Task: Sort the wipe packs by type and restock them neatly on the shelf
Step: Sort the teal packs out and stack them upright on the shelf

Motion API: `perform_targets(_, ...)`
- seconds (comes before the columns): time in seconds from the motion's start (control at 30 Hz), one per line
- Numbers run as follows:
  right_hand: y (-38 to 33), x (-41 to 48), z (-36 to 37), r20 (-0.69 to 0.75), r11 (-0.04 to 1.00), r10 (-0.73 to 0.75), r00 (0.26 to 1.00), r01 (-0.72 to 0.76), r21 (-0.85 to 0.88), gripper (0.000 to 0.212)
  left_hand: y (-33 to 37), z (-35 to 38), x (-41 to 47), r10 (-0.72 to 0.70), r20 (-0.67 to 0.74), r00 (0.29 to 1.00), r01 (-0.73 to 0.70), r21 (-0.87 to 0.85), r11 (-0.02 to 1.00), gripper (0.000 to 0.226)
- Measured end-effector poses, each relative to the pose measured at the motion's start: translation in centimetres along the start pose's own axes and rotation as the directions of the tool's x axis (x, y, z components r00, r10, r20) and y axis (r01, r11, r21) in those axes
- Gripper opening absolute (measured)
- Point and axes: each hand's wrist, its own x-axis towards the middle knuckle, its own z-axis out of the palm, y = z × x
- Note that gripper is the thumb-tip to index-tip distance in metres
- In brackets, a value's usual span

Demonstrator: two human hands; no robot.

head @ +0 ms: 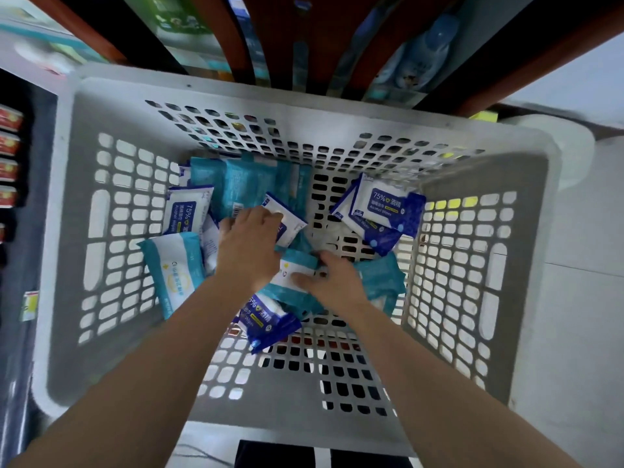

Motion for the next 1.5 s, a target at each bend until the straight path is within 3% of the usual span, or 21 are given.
perform_targets(0.13, -0.7, 0.2, 1.6, -0.047, 0.987, 0.039, 0.998, -0.031, 0.159, 0.026, 0.2, -0.3, 1.0, 0.070, -0.005, 0.998, -0.070, -0.016, 0.997, 0.047)
perform_targets(0.23, -0.4, -0.5, 0.4, 0.016, 0.914, 0.081, 0.997, -0.080, 0.397, 0.008, 1.2, -0.2, 0.9, 0.240, 0.097, 0.966, -0.243, 0.029, 0.969, 0.040)
perform_targets(0.33, 1.5, -0.9, -1.6, -0.093, 0.853, 0.197, 0.976, -0.124, 0.506, 0.022, 2.7, 0.2, 0.5, 0.301, 0.189, 0.935, -0.316, 0.056, 0.947, 0.026)
perform_targets(0.37, 2.4, -0.9, -2.3, -0.157, 0.902, 0.201, 0.967, -0.120, 0.415, 0.020, 3.1, 0.4, 0.3, 0.308, 0.198, 0.930, -0.315, 0.004, 0.949, 0.024)
perform_targets(0.43, 4.3, -0.7, -3.5, -0.234, 0.990, 0.076, 0.969, -0.101, -0.098, 0.025, 4.2, 0.6, -0.1, 0.298, 0.174, 0.938, -0.271, -0.165, 0.948, 0.024)
perform_targets(0.47, 5.0, -0.7, -3.8, -0.168, 0.930, -0.011, 0.986, -0.052, -0.363, 0.038, 4.7, 0.5, -0.3, 0.280, 0.145, 0.949, -0.241, -0.238, 0.941, 0.026)
perform_targets(0.53, 6.0, -0.5, -3.8, -0.070, 0.800, -0.082, 0.994, 0.024, -0.599, 0.058, 5.9, 0.5, -0.8, 0.241, 0.101, 0.965, -0.198, -0.318, 0.927, 0.028)
perform_targets(0.63, 6.9, 0.5, -3.6, -0.190, 0.703, -0.212, 0.959, 0.014, -0.711, 0.046, 7.0, 1.5, -1.2, 0.207, 0.133, 0.969, -0.150, -0.346, 0.926, 0.031)
perform_targets(0.7, 7.2, 0.9, -4.3, -0.200, 0.588, -0.188, 0.962, -0.053, -0.807, 0.037, 7.3, 2.7, -1.3, 0.154, 0.211, 0.965, -0.048, -0.438, 0.898, 0.034)
perform_targets(0.73, 7.1, 0.7, -4.9, -0.195, 0.588, -0.128, 0.972, -0.084, -0.804, 0.037, 7.5, 3.2, -1.3, 0.121, 0.245, 0.962, 0.021, -0.509, 0.860, 0.033)
perform_targets(0.83, 7.2, 0.0, -6.6, -0.343, 0.768, 0.041, 0.938, -0.249, -0.590, 0.033, 8.1, 4.6, -1.4, -0.011, 0.286, 0.958, 0.194, -0.621, 0.759, 0.029)
perform_targets(0.9, 6.9, -1.1, -6.7, -0.395, 0.766, 0.036, 0.918, -0.279, -0.578, 0.044, 8.6, 5.5, -1.2, -0.062, 0.313, 0.948, 0.261, -0.651, 0.713, 0.029)
perform_targets(0.97, 7.2, -2.0, -5.9, -0.290, 0.687, 0.090, 0.953, -0.270, -0.674, 0.064, 9.4, 6.2, -0.8, -0.013, 0.400, 0.917, 0.285, -0.631, 0.721, 0.036)
perform_targets(1.03, 7.2, -2.8, -4.7, -0.111, 0.662, 0.273, 0.955, -0.271, -0.699, 0.082, 10.2, 7.4, -0.7, 0.061, 0.498, 0.865, 0.224, -0.492, 0.841, 0.057)
perform_targets(1.13, 7.3, -2.8, -3.8, 0.021, 0.598, 0.449, 0.893, -0.283, -0.750, 0.074, 10.9, 8.6, -1.3, 0.083, 0.572, 0.816, 0.099, -0.280, 0.955, 0.090)
perform_targets(1.23, 6.5, -2.4, -4.6, 0.019, 0.518, 0.425, 0.905, -0.226, -0.825, 0.038, 10.9, 8.5, -1.9, 0.134, 0.539, 0.832, -0.026, -0.203, 0.979, 0.091)
perform_targets(1.3, 5.8, -2.3, -4.9, -0.013, 0.538, 0.354, 0.935, -0.215, -0.815, 0.028, 10.6, 7.2, -2.4, 0.168, 0.479, 0.861, -0.073, -0.211, 0.975, 0.082)
perform_targets(1.4, 3.6, -2.0, -4.4, -0.029, 0.750, 0.160, 0.987, -0.141, -0.646, 0.019, 8.7, 3.8, -3.6, 0.185, 0.170, 0.968, -0.122, -0.325, 0.938, 0.064)
perform_targets(1.5, 0.7, -1.4, -2.6, 0.053, 0.946, -0.049, 0.997, 0.064, -0.318, 0.024, 4.4, 0.9, -4.4, 0.086, -0.196, 0.977, -0.136, -0.260, 0.956, 0.044)
